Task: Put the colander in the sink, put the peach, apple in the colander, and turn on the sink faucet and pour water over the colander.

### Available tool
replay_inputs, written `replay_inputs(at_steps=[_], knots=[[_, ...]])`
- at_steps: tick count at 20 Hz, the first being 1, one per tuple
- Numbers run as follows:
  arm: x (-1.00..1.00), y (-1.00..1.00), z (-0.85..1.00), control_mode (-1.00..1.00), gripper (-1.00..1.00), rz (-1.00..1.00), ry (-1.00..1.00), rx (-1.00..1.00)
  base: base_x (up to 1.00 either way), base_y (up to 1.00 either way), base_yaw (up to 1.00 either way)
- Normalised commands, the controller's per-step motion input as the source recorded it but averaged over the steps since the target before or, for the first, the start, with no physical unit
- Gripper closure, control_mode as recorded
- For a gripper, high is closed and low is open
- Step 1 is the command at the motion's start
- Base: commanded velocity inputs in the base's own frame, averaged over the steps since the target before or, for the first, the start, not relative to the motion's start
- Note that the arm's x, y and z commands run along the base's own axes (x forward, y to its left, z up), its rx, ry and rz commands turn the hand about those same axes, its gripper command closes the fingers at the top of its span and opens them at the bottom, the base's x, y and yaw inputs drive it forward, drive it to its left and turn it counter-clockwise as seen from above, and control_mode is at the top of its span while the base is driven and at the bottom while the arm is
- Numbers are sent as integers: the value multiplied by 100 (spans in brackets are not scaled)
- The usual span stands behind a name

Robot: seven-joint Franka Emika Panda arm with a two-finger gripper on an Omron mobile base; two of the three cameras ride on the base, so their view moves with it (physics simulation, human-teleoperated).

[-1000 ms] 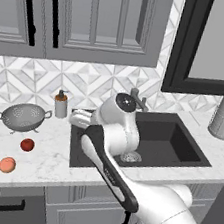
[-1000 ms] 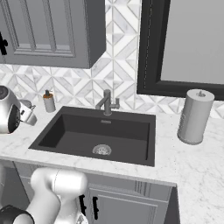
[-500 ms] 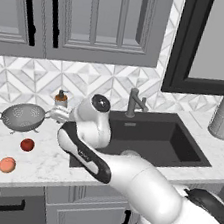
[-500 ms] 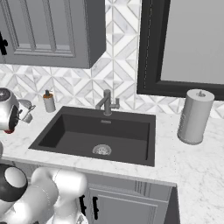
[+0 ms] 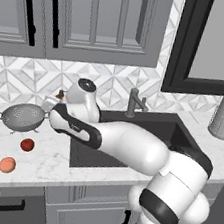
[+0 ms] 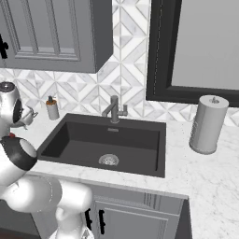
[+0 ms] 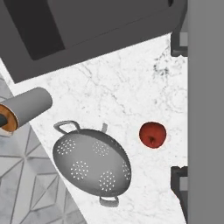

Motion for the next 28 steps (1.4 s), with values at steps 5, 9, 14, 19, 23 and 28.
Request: replay_inputs(at_steps=[5,9,14,19,23,28], knots=[[0,21,-25,-100,-100,-7,0,0,0,0,0],[16,0,-21,-100,-100,-2,0,0,0,0,0],[35,3,-15,-100,-100,-1,5,0,0,0,0],[25,25,-2,-100,-100,-2,4,0,0,0,0],[14,36,-2,-100,-100,-4,2,-1,0,0,0],[5,4,-13,-100,-100,-7,5,0,0,0,0]])
